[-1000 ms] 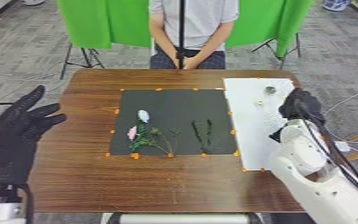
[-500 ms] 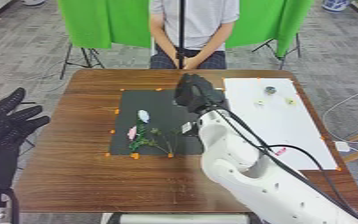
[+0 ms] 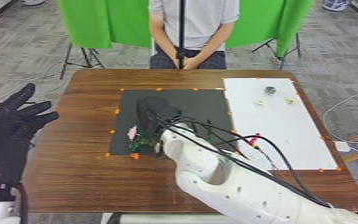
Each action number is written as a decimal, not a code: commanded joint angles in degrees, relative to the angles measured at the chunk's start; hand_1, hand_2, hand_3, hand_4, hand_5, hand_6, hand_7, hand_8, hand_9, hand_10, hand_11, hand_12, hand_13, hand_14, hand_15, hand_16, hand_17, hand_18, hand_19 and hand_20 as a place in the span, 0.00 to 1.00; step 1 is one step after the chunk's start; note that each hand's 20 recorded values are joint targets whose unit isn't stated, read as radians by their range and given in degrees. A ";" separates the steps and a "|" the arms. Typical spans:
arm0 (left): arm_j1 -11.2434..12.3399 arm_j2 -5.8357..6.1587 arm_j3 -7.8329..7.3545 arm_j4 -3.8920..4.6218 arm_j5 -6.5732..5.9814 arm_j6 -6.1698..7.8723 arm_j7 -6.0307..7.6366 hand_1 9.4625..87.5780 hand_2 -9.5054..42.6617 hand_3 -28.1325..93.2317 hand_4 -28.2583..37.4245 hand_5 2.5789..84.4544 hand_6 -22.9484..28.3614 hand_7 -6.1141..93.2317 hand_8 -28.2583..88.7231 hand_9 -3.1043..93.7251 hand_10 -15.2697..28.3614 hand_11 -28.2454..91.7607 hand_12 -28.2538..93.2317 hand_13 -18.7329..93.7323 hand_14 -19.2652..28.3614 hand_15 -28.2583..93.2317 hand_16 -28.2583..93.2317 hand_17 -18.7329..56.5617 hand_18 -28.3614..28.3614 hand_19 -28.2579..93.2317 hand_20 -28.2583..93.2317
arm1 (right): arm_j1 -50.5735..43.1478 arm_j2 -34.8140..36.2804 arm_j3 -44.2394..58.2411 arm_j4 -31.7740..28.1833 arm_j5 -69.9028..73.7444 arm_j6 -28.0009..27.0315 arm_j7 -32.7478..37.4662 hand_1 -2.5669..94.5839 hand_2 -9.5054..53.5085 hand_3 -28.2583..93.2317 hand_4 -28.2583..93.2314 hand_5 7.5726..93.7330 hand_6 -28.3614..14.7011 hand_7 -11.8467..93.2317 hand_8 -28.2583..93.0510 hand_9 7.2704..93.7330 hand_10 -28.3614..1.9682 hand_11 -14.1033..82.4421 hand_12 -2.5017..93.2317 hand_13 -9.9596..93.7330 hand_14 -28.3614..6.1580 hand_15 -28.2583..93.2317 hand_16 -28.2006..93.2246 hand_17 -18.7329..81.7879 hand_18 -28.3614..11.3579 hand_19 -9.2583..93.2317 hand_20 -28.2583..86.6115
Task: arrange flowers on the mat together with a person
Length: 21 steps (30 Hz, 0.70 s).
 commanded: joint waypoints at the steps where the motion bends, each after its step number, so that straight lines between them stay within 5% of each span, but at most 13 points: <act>1: -0.84 0.66 0.72 0.91 -0.20 -0.76 -1.73 0.11 0.29 0.87 0.00 0.38 0.56 0.22 0.15 0.41 0.80 0.45 0.33 0.40 1.00 0.71 0.15 0.15 0.93 0.67 0.38 | -0.28 0.34 -1.28 2.04 -3.17 -2.50 0.53 0.66 0.00 0.78 0.00 0.85 0.72 0.30 0.25 0.94 0.68 0.30 0.44 0.85 0.74 0.69 0.45 0.56 0.31 0.98 0.22; 21: -0.97 0.58 1.34 0.84 0.02 -0.56 -1.91 0.13 0.29 0.87 0.00 0.38 0.56 0.22 0.15 0.41 0.80 0.45 0.33 0.40 1.00 0.71 0.15 0.15 0.93 0.66 0.39 | -0.40 0.22 -1.38 1.74 -6.58 -7.14 0.51 0.60 0.00 0.77 0.00 0.74 0.69 0.26 0.22 0.90 0.66 0.33 0.44 0.82 0.68 0.72 0.43 0.53 0.28 0.95 0.25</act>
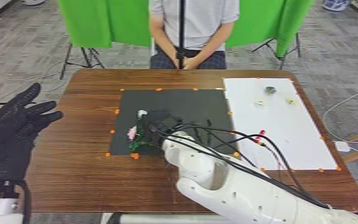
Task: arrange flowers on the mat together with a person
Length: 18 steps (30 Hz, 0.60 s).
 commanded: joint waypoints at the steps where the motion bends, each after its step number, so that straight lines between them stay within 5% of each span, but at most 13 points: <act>1: 0.57 -0.25 0.74 0.21 0.19 -0.38 -0.75 0.13 0.29 0.87 0.00 0.38 0.56 0.22 0.15 0.41 0.80 0.45 0.33 0.40 1.00 0.71 0.15 0.15 0.93 0.66 0.39 | -0.90 -0.43 1.18 -0.95 -2.61 0.13 0.01 0.59 0.00 0.77 0.00 0.73 0.69 0.26 0.21 0.90 0.66 0.33 0.44 0.82 0.68 0.72 0.42 0.53 0.28 0.95 0.25; 18: 0.76 -0.62 1.21 0.07 0.38 -0.15 -0.56 0.13 0.28 0.87 0.00 0.38 0.56 0.22 0.15 0.41 0.80 0.45 0.32 0.40 1.00 0.71 0.15 0.15 0.93 0.66 0.39 | 0.67 0.01 0.91 -1.30 -3.84 1.63 1.62 0.54 0.00 0.79 0.00 0.72 0.68 0.26 0.18 0.86 0.63 0.44 0.37 0.82 0.65 0.76 0.38 0.53 0.25 0.96 0.27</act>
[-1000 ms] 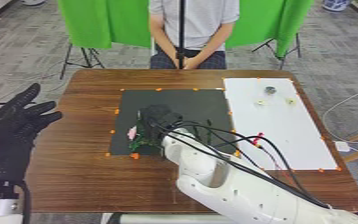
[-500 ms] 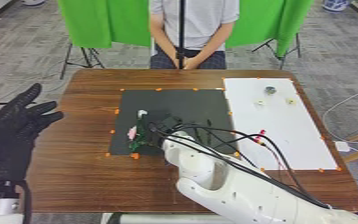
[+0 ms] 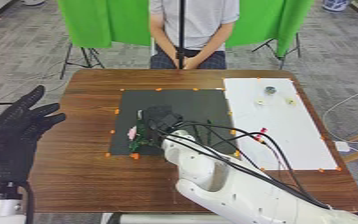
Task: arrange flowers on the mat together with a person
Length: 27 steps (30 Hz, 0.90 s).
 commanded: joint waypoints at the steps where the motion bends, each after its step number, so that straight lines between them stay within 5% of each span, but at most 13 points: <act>1: 1.41 -0.54 0.23 -0.18 -0.01 0.38 0.15 0.14 0.28 0.87 0.00 0.38 0.56 0.22 0.15 0.41 0.80 0.45 0.32 0.40 1.00 0.71 0.15 0.15 0.93 0.66 0.39 | 0.27 -0.07 1.37 -0.85 -0.86 -0.27 0.60 0.54 0.00 0.79 0.00 0.72 0.68 0.26 0.18 0.86 0.63 0.44 0.37 0.82 0.65 0.76 0.38 0.53 0.25 0.96 0.27; 11: 3.24 -1.24 -0.87 -0.34 -0.22 0.36 0.48 0.13 0.28 0.87 0.00 0.38 0.56 0.22 0.15 0.41 0.80 0.45 0.32 0.40 1.00 0.71 0.15 0.15 0.93 0.66 0.39 | -10.06 1.12 18.99 -13.03 15.91 0.02 2.51 0.49 0.00 0.82 0.00 0.71 0.67 0.25 0.14 0.82 0.54 0.48 0.28 0.80 0.61 0.75 0.37 0.52 0.23 0.95 0.26; 15: 3.56 -1.98 -0.52 0.42 -1.73 0.47 1.54 0.11 0.30 0.86 0.00 0.38 0.56 0.22 0.15 0.41 0.80 0.45 0.33 0.40 1.00 0.71 0.15 0.15 0.93 0.66 0.39 | -17.86 1.21 29.18 -18.75 25.42 2.15 2.12 0.44 0.02 0.81 0.03 0.68 0.64 0.24 0.14 0.78 0.46 0.45 0.22 0.77 0.52 0.73 0.36 0.48 0.20 0.93 0.25; 18: 3.22 -2.78 -0.51 0.86 -0.98 -0.56 0.35 0.07 0.31 0.86 0.00 0.38 0.56 0.22 0.15 0.41 0.80 0.45 0.33 0.40 1.00 0.70 0.15 0.15 0.93 0.66 0.39 | -23.94 1.50 36.72 -22.52 34.15 4.43 2.08 0.40 0.06 0.81 0.03 0.66 0.62 0.23 0.14 0.73 0.41 0.41 0.20 0.73 0.46 0.72 0.35 0.46 0.18 0.90 0.24; 19: 3.67 -2.58 -0.50 0.78 -1.33 -0.33 1.16 0.07 0.32 0.86 0.00 0.38 0.56 0.22 0.15 0.41 0.80 0.45 0.32 0.40 1.00 0.70 0.15 0.15 0.93 0.66 0.39 | -25.80 1.29 39.35 -23.19 36.86 4.78 0.73 0.38 0.08 0.80 0.03 0.66 0.61 0.23 0.14 0.72 0.39 0.40 0.20 0.72 0.44 0.72 0.35 0.45 0.18 0.89 0.24; 27: 3.50 -2.42 -0.81 0.72 -0.68 -0.95 0.53 0.07 0.32 0.86 0.00 0.38 0.56 0.22 0.15 0.41 0.80 0.45 0.33 0.40 1.00 0.70 0.15 0.15 0.93 0.66 0.39 | -39.25 -0.89 58.61 -28.32 65.75 9.17 -8.71 0.36 0.13 0.81 0.03 0.60 0.61 0.23 0.14 0.64 0.33 0.38 0.19 0.63 0.34 0.72 0.32 0.38 0.16 0.81 0.25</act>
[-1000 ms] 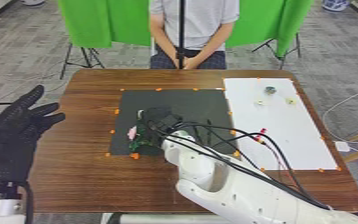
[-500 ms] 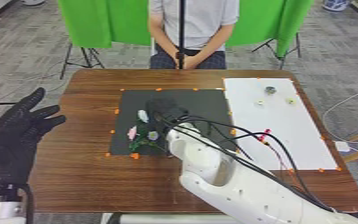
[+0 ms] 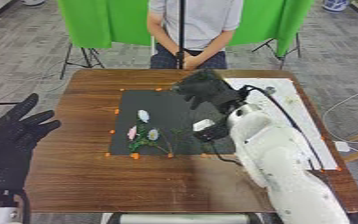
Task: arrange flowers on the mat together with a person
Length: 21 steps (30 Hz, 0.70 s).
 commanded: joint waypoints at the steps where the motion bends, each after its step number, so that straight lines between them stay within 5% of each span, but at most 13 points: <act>1: 0.73 -0.34 -0.21 0.48 0.34 -1.18 -0.85 0.07 0.32 0.86 0.00 0.38 0.56 0.22 0.15 0.41 0.80 0.45 0.33 0.40 1.00 0.70 0.15 0.15 0.93 0.66 0.39 | -15.10 -0.72 17.12 -3.37 25.64 5.79 -9.87 0.35 0.14 0.82 0.04 0.60 0.61 0.24 0.14 0.64 0.33 0.38 0.19 0.63 0.34 0.72 0.32 0.37 0.15 0.81 0.26; 9: 0.19 -0.13 -0.13 0.78 0.75 -2.32 -1.67 0.07 0.31 0.86 0.00 0.38 0.55 0.21 0.15 0.40 0.79 0.43 0.32 0.40 1.00 0.69 0.15 0.14 0.93 0.65 0.38 | -21.60 0.57 26.08 -3.07 34.60 6.68 -16.43 0.32 0.14 0.83 0.03 0.55 0.62 0.24 0.14 0.57 0.32 0.35 0.19 0.57 0.30 0.68 0.31 0.32 0.13 0.71 0.33; 21: -1.16 0.58 1.68 1.01 0.72 -1.58 -1.61 0.06 0.31 0.86 0.00 0.38 0.54 0.21 0.15 0.39 0.78 0.43 0.32 0.40 1.00 0.69 0.15 0.13 0.93 0.64 0.36 | -24.77 -0.56 28.32 -2.51 37.66 5.67 -19.07 0.29 0.15 0.83 0.03 0.51 0.62 0.22 0.15 0.53 0.31 0.31 0.18 0.53 0.26 0.64 0.31 0.31 0.12 0.67 0.35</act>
